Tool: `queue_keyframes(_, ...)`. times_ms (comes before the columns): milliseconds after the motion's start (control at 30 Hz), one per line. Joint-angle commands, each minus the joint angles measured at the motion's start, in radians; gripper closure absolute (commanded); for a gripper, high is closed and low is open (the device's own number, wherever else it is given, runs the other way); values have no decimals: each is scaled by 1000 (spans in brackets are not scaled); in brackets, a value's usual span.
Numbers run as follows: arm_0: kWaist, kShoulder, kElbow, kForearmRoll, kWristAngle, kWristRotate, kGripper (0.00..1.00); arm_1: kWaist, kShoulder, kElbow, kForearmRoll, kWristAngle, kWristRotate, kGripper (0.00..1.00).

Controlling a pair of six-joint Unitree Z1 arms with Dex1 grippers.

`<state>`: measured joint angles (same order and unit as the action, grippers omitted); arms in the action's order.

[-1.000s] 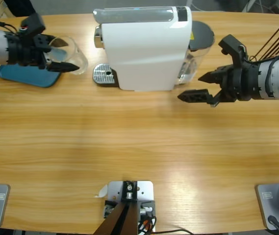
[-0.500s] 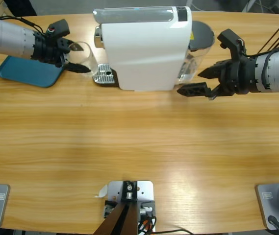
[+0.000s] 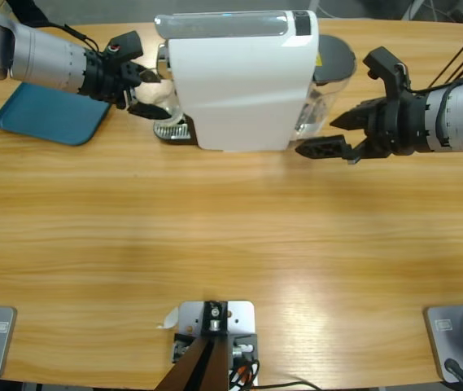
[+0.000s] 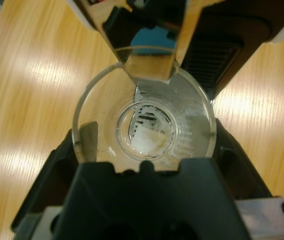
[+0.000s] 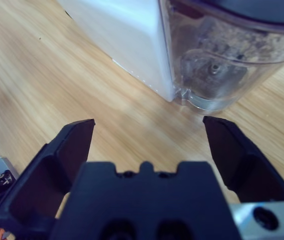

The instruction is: Pour coffee

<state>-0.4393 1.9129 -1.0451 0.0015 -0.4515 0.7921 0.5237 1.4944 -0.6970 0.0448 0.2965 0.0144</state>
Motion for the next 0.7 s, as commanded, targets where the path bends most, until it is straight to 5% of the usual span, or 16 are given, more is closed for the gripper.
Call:
queue_keyframes(33,-11,49,13,3,-18,-7,561,-16,41,-8,12,24,-2,18)
queue_keyframes(567,-21,54,17,0,-30,-7,541,-16,49,-11,12,24,-2,18)
queue_keyframes(600,-21,55,17,1,-27,-9,485,-16,50,-12,12,24,-2,18)
queue_keyframes(700,-21,56,20,2,-16,-19,61,-16,51,-14,12,28,-2,18)
